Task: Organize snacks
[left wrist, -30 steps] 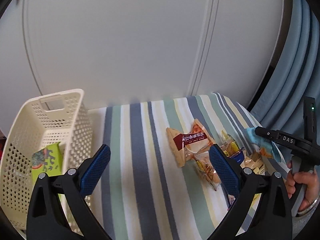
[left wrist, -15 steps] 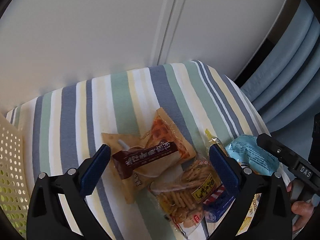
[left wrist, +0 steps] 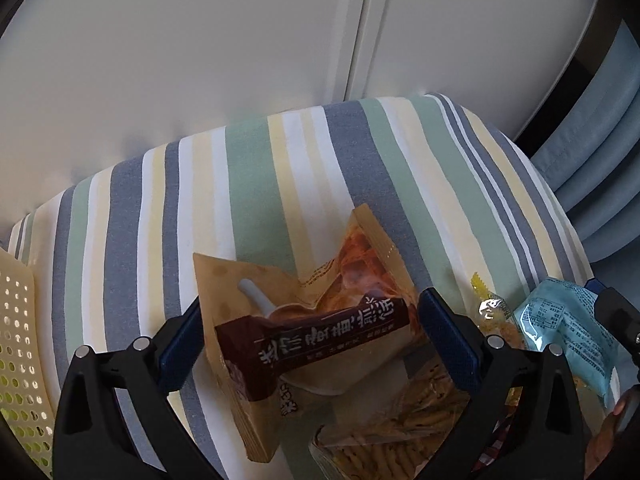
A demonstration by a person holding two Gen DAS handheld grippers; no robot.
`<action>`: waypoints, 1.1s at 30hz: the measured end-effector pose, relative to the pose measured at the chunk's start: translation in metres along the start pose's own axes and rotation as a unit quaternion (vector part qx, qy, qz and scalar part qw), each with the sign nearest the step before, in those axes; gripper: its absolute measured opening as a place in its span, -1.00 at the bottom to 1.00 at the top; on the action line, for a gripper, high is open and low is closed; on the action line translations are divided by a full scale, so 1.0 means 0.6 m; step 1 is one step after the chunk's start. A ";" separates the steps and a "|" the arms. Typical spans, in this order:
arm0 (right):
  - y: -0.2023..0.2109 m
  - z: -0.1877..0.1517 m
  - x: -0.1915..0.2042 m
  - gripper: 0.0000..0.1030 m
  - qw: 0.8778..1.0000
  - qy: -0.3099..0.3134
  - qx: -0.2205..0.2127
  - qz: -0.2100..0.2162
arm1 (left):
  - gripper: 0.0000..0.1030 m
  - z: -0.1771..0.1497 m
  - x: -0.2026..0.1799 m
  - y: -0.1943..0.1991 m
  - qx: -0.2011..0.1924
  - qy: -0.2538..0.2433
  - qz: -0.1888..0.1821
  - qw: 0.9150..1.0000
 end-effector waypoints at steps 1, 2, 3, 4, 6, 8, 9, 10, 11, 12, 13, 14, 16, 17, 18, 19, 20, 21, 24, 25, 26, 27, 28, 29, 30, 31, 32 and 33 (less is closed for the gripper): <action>0.000 0.000 -0.001 0.50 1.000 -0.001 0.000 -0.001 | 0.95 0.000 0.000 0.001 -0.001 0.004 0.000 1.000; 0.000 0.000 -0.003 0.50 1.000 -0.001 0.001 0.000 | 0.95 0.000 0.001 0.004 -0.002 0.005 0.000 1.000; -0.002 -0.001 -0.003 0.50 1.000 -0.001 0.002 0.000 | 0.95 0.000 0.002 0.008 -0.003 0.005 0.001 1.000; -0.002 -0.001 -0.004 0.50 1.000 0.000 0.003 0.000 | 0.90 -0.002 0.003 0.010 -0.004 0.005 0.003 1.000; -0.003 -0.001 -0.004 0.50 1.000 0.003 0.004 -0.003 | 0.69 -0.008 0.010 0.020 -0.009 0.010 0.003 1.000; -0.003 0.000 -0.004 0.50 1.000 0.002 0.003 -0.004 | 0.48 -0.016 0.025 0.034 -0.012 0.020 -0.004 1.000; -0.004 0.000 -0.005 0.50 1.000 0.001 0.003 -0.004 | 0.42 -0.019 0.030 0.037 -0.013 0.023 -0.004 1.000; -0.005 0.000 -0.006 0.50 1.000 0.001 0.004 -0.004 | 0.36 -0.020 0.035 0.039 -0.016 0.026 -0.004 1.000; -0.006 -0.001 -0.007 0.50 1.000 0.001 0.005 -0.004 | 0.33 -0.023 0.041 0.045 -0.019 0.029 -0.003 0.999; -0.007 -0.001 -0.007 0.50 1.000 0.001 0.006 -0.004 | 0.32 -0.026 0.047 0.051 -0.021 0.032 -0.001 0.999; -0.007 -0.001 -0.008 0.50 1.000 0.001 0.006 -0.004 | 0.32 -0.028 0.052 0.059 -0.025 0.034 0.000 0.999; -0.007 -0.001 -0.008 0.50 1.000 0.001 0.006 -0.004 | 0.31 -0.030 0.058 0.067 -0.031 0.036 -0.001 0.999; -0.008 -0.001 -0.009 0.50 1.000 0.000 0.006 -0.004 | 0.31 -0.032 0.066 0.080 -0.039 0.040 -0.003 0.998; -0.008 -0.001 -0.010 0.50 1.000 -0.001 0.006 -0.005 | 0.30 -0.034 0.070 0.087 -0.042 0.041 -0.005 0.998; -0.008 -0.001 -0.010 0.50 1.000 -0.001 0.006 -0.004 | 0.30 -0.035 0.075 0.097 -0.048 0.044 -0.006 0.998; -0.009 -0.002 -0.010 0.50 1.000 -0.001 0.007 -0.003 | 0.30 -0.036 0.078 0.105 -0.053 0.046 -0.007 0.998; -0.009 -0.002 -0.010 0.50 1.000 0.000 0.008 -0.002 | 0.30 -0.037 0.083 0.119 -0.059 0.049 -0.008 0.997; -0.008 -0.003 -0.008 0.50 1.000 0.001 0.009 -0.001 | 0.30 -0.037 0.086 0.128 -0.064 0.050 -0.009 0.997; -0.009 -0.003 -0.008 0.50 1.000 0.000 0.010 0.000 | 0.30 -0.037 0.093 0.161 -0.084 0.056 -0.010 0.995; -0.009 -0.003 -0.010 0.50 1.000 -0.002 0.010 0.001 | 0.30 -0.038 0.096 0.172 -0.091 0.058 -0.011 0.994; -0.010 -0.003 -0.010 0.50 1.000 -0.003 0.011 0.001 | 0.31 -0.041 0.101 0.184 -0.099 0.061 -0.012 0.993; -0.011 -0.003 -0.012 0.50 1.000 -0.004 0.012 0.002 | 0.30 -0.044 0.106 0.196 -0.105 0.064 -0.013 0.992; -0.011 -0.003 -0.013 0.50 1.000 -0.006 0.013 0.002 | 0.30 -0.048 0.110 0.206 -0.110 0.068 -0.013 0.991; -0.012 -0.003 -0.013 0.52 1.000 -0.006 0.014 0.003 | 0.30 -0.052 0.115 0.216 -0.116 0.073 -0.015 0.990; -0.014 -0.003 -0.014 0.53 1.000 -0.007 0.016 0.003 | 0.30 -0.056 0.121 0.225 -0.121 0.077 -0.017 0.990; -0.016 -0.003 -0.013 0.58 1.000 -0.007 0.017 0.002 | 0.30 -0.060 0.125 0.232 -0.125 0.081 -0.019 0.989; -0.020 -0.003 -0.012 0.63 1.000 -0.005 0.019 0.001 | 0.30 -0.065 0.131 0.242 -0.130 0.086 -0.020 0.988; -0.023 -0.002 -0.009 0.63 1.000 -0.003 0.021 0.000 | 0.30 -0.070 0.136 0.252 -0.134 0.089 -0.021 0.987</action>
Point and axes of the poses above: each gripper's, at about its wrist camera, not at the fingertips, and y roughly against the way its jaws point, x to its left, z to its top, the point moved 2 cm from there along -y, roughly the way its jaws point, and after that the axes turned 2 degrees about -y, right-handed, at the moved point
